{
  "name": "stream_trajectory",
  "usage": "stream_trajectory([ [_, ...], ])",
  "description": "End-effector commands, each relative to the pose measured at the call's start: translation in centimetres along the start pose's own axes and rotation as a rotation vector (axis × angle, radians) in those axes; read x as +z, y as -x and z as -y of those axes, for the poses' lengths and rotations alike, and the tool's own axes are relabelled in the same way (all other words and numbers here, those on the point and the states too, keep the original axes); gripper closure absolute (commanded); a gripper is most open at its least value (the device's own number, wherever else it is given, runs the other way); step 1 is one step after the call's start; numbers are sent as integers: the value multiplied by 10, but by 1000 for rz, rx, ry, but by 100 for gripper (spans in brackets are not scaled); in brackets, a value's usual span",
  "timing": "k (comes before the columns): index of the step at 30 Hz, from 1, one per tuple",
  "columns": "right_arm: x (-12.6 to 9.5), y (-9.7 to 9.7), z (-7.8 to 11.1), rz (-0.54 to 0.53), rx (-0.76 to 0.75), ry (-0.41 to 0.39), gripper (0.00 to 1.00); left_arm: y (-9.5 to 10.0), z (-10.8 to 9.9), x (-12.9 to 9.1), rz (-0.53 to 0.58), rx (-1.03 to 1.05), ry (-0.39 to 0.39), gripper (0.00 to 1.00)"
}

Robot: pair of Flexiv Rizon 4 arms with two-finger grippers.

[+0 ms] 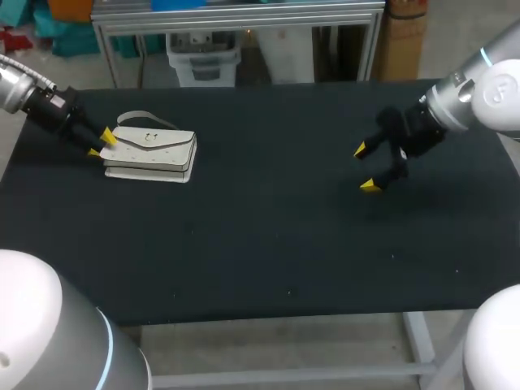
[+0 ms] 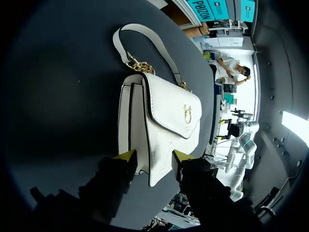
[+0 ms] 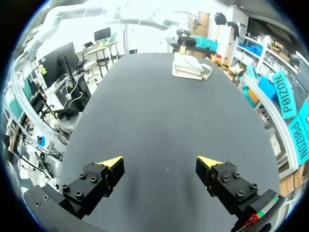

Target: Pick up the bag, open it, inspect its contents, close it, and place it on the opposite side

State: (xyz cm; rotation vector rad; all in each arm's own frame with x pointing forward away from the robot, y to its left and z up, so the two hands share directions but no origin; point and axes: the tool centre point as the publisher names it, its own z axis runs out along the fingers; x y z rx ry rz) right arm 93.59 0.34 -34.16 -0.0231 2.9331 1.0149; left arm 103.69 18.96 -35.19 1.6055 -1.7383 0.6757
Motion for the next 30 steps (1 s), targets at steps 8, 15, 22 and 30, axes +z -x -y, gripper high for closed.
stream_trajectory([
  [8,0,0,1,0,-1,2,0,9,17,2,3,6,289,54],
  [15,0,0,1,0,-1,2,0,7,11,8,-1,-1,310,61],
  [22,0,0,1,0,-1,2,0,-1,-1,14,27,-29,299,100],
  [30,0,0,1,0,-1,2,0,-15,-18,24,66,-59,260,100],
])
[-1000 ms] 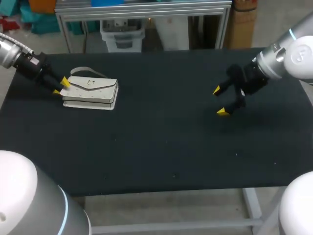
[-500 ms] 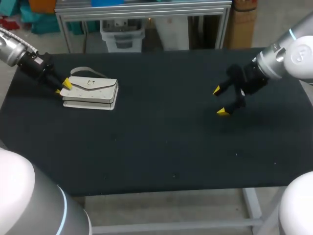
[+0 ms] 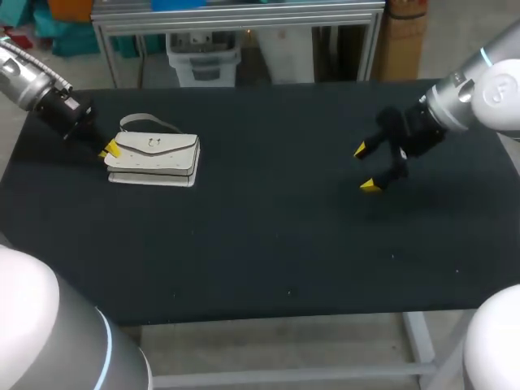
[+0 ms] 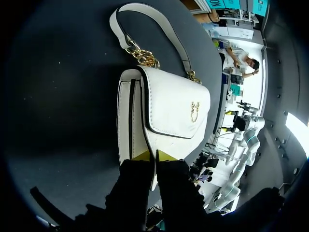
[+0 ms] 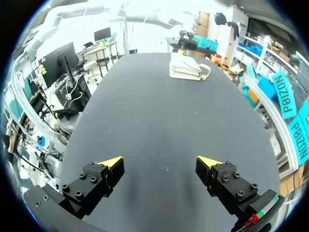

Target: Pick up the bag, open it, inspect its contents, close it, and place it on the opposite side

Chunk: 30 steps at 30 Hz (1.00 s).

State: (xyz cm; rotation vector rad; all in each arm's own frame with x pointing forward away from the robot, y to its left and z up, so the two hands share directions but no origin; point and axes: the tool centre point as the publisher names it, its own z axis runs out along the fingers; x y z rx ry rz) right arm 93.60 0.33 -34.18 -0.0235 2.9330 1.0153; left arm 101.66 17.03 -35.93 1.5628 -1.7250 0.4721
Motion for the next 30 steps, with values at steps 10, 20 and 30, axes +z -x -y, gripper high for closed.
stream_trajectory([
  [10,0,0,1,1,-1,2,0,-7,-1,2,28,-5,104,100],
  [20,0,0,1,1,-1,2,0,-7,-1,2,28,-5,104,100],
  [30,0,0,1,1,-1,2,0,-38,-27,44,-6,-198,-83,100],
])
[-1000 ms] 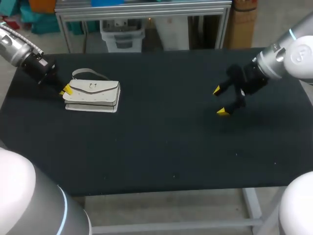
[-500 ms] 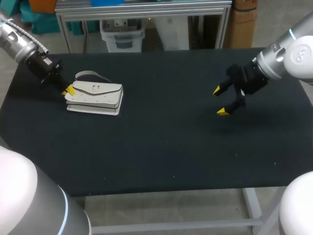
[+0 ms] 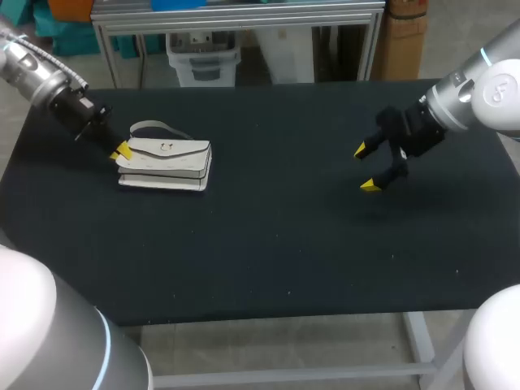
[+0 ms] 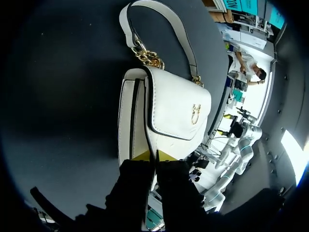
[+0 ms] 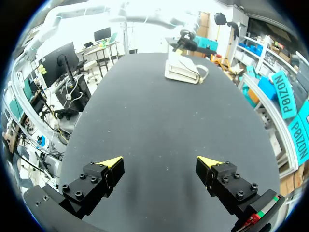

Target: Pick up the bag, open it, inspect its contents, close it, and place it on the opposite side

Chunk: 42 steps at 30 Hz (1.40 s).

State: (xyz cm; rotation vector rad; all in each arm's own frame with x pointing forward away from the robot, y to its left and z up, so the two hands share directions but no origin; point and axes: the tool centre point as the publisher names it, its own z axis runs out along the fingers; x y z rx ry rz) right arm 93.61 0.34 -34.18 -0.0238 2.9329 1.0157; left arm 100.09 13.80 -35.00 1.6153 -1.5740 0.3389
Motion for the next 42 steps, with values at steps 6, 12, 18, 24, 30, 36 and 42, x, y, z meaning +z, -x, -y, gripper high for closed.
stream_trajectory([
  [6,0,0,1,1,0,2,0,-25,-21,35,-25,-64,-251,100],
  [12,0,0,1,1,0,2,0,-39,-27,53,-31,-82,-322,100],
  [18,0,0,1,1,0,2,0,-51,-32,78,-27,-95,-436,100],
  [24,0,0,1,1,0,2,0,-63,-32,86,-58,-80,-506,100],
  [30,0,0,1,1,0,2,0,-76,-33,96,-37,-61,-553,100],
  [36,0,0,1,1,0,2,0,-90,-36,109,-6,-15,-587,100],
  [42,0,0,1,1,0,2,0,-100,-36,121,4,14,-567,100],
])
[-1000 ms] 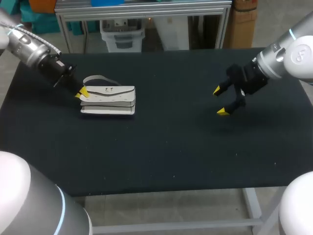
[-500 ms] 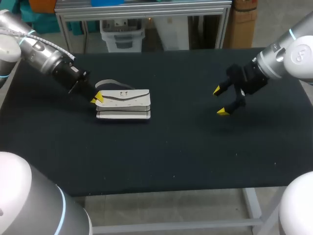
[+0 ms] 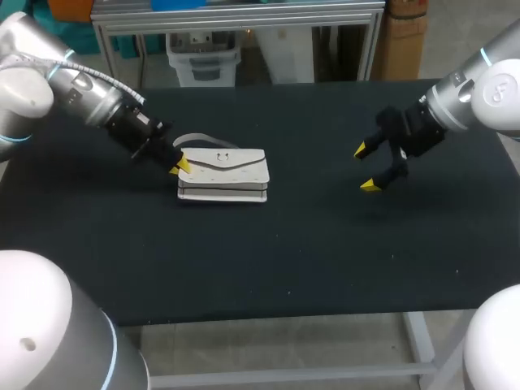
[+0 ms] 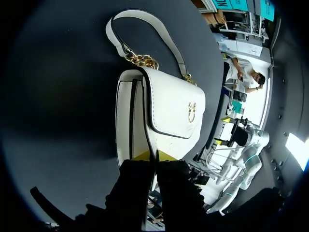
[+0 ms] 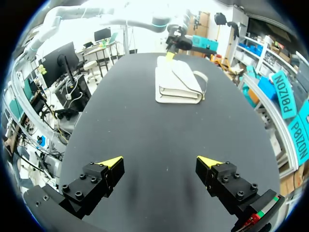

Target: Pick up the bag, open it, inspect its contents, close it, and place it on the opposite side

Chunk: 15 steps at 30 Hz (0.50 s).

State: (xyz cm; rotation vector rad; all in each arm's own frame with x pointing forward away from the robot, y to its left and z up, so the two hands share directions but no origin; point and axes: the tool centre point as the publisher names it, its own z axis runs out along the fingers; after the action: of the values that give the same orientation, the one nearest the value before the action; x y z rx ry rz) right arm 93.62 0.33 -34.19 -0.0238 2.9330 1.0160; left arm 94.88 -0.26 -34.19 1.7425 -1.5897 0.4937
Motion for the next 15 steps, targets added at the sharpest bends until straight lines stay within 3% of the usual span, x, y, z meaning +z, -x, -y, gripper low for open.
stream_trajectory([
  [1,0,0,0,1,0,2,0,-7,-6,10,5,5,-390,100],
  [7,0,0,0,1,0,2,0,-13,-8,27,13,32,-340,100],
  [15,0,0,0,1,0,2,0,-23,-7,46,22,93,-204,100],
])
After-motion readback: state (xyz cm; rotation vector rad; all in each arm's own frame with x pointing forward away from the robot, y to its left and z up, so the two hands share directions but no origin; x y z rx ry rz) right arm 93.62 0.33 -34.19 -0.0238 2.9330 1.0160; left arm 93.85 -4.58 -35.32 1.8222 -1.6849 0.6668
